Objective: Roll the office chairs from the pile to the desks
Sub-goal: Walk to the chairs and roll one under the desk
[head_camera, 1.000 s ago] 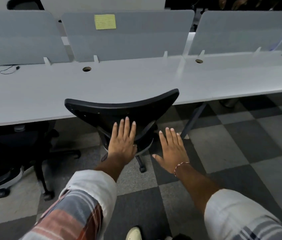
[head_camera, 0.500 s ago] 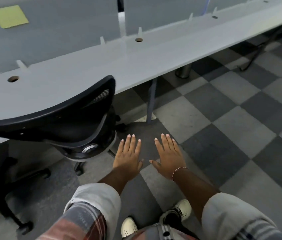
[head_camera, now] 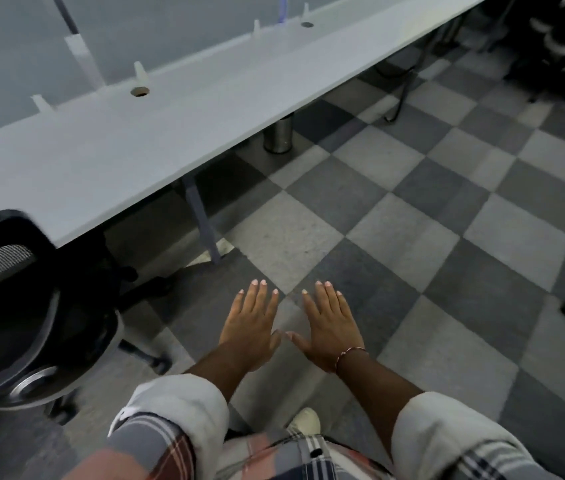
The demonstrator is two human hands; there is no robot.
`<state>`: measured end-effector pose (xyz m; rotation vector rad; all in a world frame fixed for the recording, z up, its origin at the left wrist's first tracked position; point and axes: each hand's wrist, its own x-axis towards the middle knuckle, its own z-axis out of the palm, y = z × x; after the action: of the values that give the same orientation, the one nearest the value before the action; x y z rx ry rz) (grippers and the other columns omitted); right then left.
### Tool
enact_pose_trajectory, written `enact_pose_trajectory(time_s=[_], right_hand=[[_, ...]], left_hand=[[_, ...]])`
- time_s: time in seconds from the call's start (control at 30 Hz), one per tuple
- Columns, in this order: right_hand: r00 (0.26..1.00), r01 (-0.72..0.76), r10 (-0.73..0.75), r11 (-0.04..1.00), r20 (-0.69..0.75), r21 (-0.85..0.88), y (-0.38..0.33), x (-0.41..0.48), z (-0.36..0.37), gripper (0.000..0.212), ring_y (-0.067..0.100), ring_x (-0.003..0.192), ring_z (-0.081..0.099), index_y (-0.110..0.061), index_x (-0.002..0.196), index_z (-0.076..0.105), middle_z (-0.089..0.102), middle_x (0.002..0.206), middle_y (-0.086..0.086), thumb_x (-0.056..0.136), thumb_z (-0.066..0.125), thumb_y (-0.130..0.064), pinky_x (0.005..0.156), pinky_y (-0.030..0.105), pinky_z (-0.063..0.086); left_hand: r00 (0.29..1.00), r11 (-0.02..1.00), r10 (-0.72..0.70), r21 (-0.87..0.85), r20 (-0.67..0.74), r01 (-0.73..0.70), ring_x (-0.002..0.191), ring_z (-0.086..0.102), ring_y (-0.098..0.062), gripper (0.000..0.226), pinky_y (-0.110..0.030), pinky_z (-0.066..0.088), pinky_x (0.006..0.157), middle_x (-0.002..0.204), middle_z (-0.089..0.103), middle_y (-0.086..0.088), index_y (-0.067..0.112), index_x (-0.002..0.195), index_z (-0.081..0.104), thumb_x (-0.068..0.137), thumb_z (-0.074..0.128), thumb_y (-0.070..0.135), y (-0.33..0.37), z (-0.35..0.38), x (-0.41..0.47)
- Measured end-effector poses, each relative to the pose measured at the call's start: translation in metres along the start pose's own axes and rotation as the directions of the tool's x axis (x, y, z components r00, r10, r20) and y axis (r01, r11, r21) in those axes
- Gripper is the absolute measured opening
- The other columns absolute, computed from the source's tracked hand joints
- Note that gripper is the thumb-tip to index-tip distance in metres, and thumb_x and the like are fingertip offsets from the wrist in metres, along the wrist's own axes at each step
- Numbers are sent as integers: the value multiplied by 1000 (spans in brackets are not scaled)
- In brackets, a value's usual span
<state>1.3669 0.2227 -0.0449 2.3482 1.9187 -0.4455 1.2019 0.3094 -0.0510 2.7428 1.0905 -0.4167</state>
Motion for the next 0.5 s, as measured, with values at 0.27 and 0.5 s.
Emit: enact_pose_trajectory(time_s=[0.27, 0.5], right_hand=[[977, -201, 205, 977, -50, 70, 110, 22, -22, 100, 33, 151, -7, -16, 158, 11, 2, 164, 19, 81, 3, -79, 120, 45, -5], [934, -352, 356, 931, -36, 93, 190, 71, -31, 96, 36, 151, 1, -17, 157, 19, 12, 163, 20, 84, 11, -77, 119, 46, -4]], left_hand=[[976, 977, 212, 21, -48, -211, 147, 32, -37, 81, -51, 23, 116, 155, 39, -22, 9, 151, 41, 89, 28, 59, 67, -31, 101], [922, 924, 383, 29, -62, -382, 136, 47, -40, 75, -55, 42, 107, 145, 51, -24, 6, 142, 53, 90, 35, 58, 100, -44, 219]])
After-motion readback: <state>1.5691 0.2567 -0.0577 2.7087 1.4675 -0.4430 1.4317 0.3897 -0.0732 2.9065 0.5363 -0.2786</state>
